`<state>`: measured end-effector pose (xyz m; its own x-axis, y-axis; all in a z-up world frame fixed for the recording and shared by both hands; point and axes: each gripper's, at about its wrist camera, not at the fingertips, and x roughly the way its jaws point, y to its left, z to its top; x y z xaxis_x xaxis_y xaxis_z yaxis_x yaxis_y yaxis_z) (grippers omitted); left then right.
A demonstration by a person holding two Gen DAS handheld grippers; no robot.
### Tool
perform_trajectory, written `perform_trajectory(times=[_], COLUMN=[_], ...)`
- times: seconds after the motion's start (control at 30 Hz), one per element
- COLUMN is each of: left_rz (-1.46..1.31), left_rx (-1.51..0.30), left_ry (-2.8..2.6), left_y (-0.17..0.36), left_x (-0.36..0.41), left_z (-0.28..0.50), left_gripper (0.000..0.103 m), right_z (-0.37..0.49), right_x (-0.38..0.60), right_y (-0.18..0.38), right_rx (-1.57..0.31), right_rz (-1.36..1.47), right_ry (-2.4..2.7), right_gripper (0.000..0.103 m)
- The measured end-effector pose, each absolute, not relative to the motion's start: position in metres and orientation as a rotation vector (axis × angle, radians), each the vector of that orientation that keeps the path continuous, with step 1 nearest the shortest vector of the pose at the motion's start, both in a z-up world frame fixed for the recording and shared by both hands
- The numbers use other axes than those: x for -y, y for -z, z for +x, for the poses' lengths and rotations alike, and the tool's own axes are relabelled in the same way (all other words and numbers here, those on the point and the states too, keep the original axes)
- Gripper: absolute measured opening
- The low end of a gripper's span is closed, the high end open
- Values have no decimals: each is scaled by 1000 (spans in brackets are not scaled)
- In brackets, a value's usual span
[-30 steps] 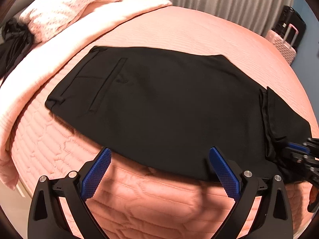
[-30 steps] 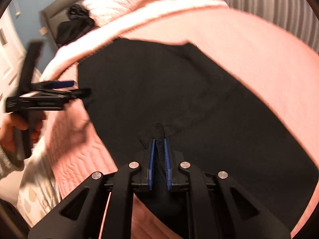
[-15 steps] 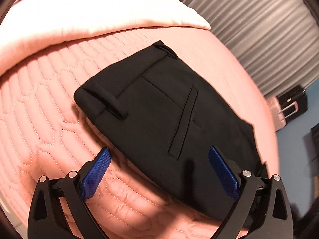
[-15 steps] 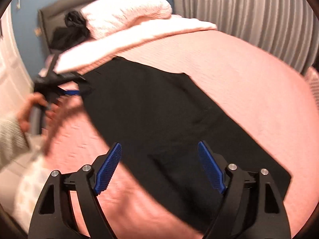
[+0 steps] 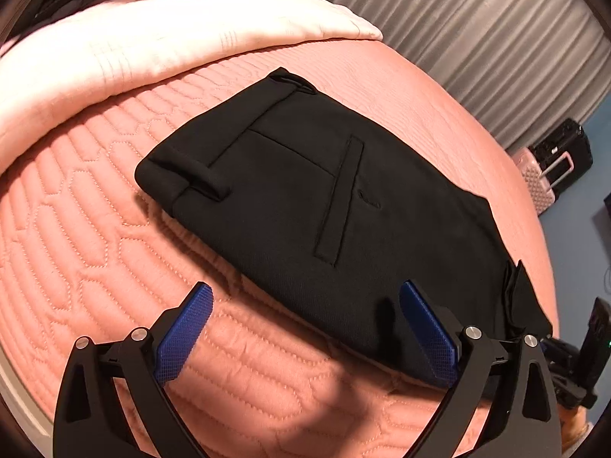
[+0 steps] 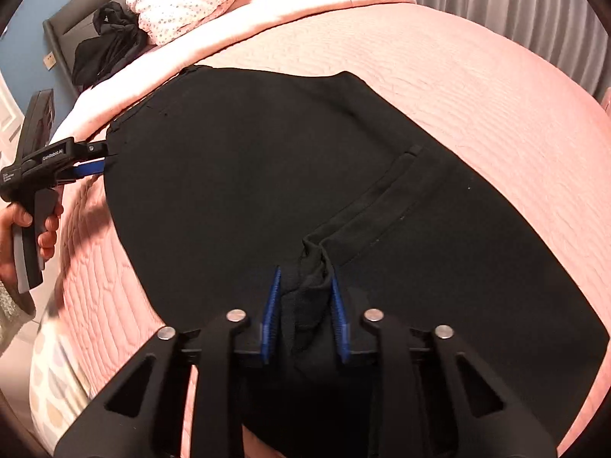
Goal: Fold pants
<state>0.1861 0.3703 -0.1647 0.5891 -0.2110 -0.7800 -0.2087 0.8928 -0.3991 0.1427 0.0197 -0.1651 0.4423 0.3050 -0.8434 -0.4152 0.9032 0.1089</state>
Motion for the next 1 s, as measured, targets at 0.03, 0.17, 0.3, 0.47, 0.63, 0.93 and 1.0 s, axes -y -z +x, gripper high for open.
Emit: perform_trajectory(times=[0.03,0.17,0.3,0.47,0.63,0.93,1.0], left_rz=[-495,-476,-472,-529,-557,-173,-120], left_rx=[-949,-939,-914,-858,-822,-664,-640], left_ry=[2,3,13,17,-62,115,214], left_y=[166,169,172,179,173,61,38], left_x=[-372,-371,-373,-384,-392,-277,-228], left_z=[188,195,201,221,240,228,218], left_gripper=[97,97,97,98,71,10,10], right_z=[144,149,143,107,71,9,-7], right_x=[-25,-57,-73,-69,-35,65,93], right_y=[166,168,163,118,78,48,49], right_rx=[-1013,-1003,-990,-882,-818,-782,-783], right_rz=[-125,-178,-218,-204,-68,131,172], right_ry=[-456,-507,-514,-444,-368,-135,-70], right_gripper=[22,22,51,84,93,93,93])
